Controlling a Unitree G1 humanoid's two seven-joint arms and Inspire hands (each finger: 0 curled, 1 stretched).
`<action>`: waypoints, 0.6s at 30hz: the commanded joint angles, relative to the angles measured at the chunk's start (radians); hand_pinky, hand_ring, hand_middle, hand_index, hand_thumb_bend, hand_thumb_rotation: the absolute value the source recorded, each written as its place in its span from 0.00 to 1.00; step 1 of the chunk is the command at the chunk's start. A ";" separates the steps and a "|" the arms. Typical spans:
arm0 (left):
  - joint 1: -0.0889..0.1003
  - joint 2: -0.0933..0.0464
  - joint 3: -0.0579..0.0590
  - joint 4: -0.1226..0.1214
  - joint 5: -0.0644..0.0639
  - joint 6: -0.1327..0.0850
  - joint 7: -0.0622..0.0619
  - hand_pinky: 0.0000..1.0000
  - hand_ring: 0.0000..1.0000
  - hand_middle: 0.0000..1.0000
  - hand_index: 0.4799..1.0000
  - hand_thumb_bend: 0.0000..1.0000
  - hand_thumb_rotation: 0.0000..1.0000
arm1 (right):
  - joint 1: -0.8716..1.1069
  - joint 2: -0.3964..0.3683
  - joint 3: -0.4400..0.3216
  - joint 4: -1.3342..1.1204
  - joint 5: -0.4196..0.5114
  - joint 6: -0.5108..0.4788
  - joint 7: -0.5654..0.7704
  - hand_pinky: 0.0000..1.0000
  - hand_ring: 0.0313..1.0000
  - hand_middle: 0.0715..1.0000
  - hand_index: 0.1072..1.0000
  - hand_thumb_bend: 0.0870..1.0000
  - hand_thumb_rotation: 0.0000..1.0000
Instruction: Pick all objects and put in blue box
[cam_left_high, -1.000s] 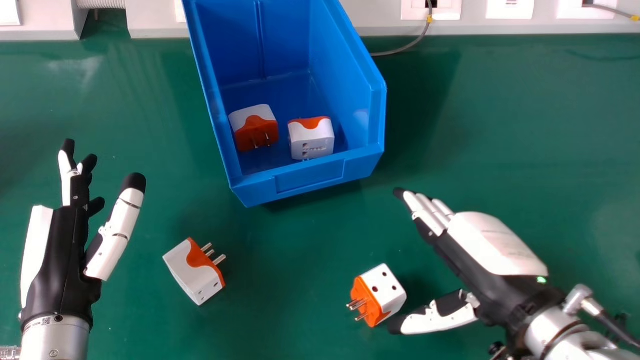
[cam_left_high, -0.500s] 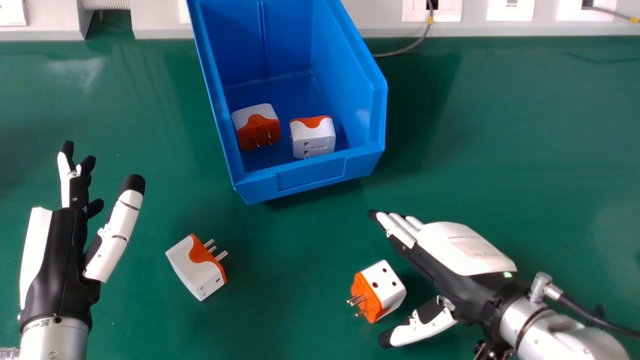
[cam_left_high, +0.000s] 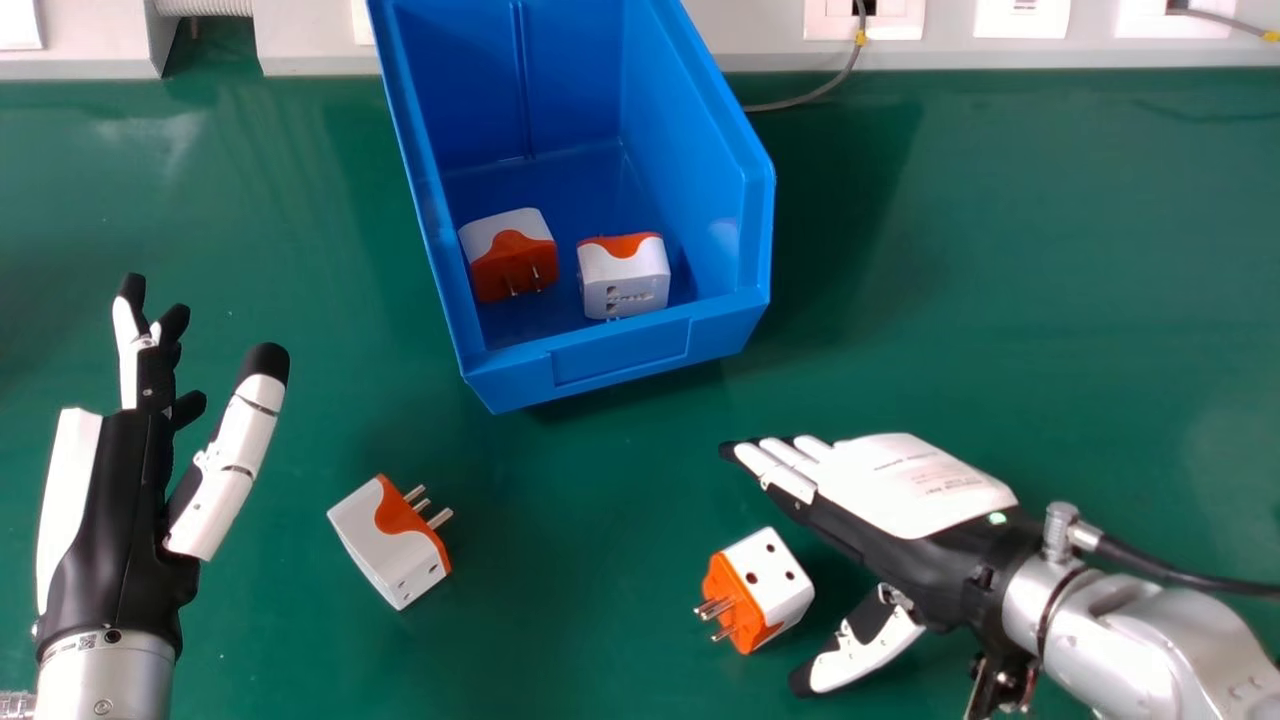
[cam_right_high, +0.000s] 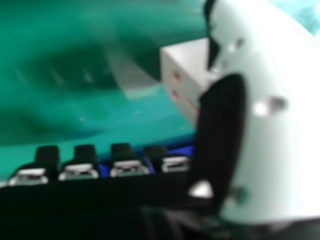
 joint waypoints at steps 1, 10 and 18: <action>-0.001 0.008 0.004 -0.028 0.002 0.003 0.003 0.91 0.99 0.98 0.96 0.49 0.82 | -0.029 -0.007 0.010 0.012 -0.020 -0.022 -0.012 1.00 1.00 1.00 1.00 0.44 0.27; 0.002 0.001 -0.001 -0.051 0.003 0.023 0.004 0.91 0.99 0.98 0.96 0.49 0.82 | -0.049 0.006 0.026 0.037 -0.009 -0.038 0.010 1.00 1.00 1.00 1.00 0.42 0.25; -0.003 0.001 -0.002 -0.052 0.005 0.030 0.007 0.91 0.99 0.98 0.96 0.49 0.82 | -0.077 0.000 0.048 0.074 -0.004 -0.101 0.009 1.00 1.00 1.00 0.99 0.40 0.21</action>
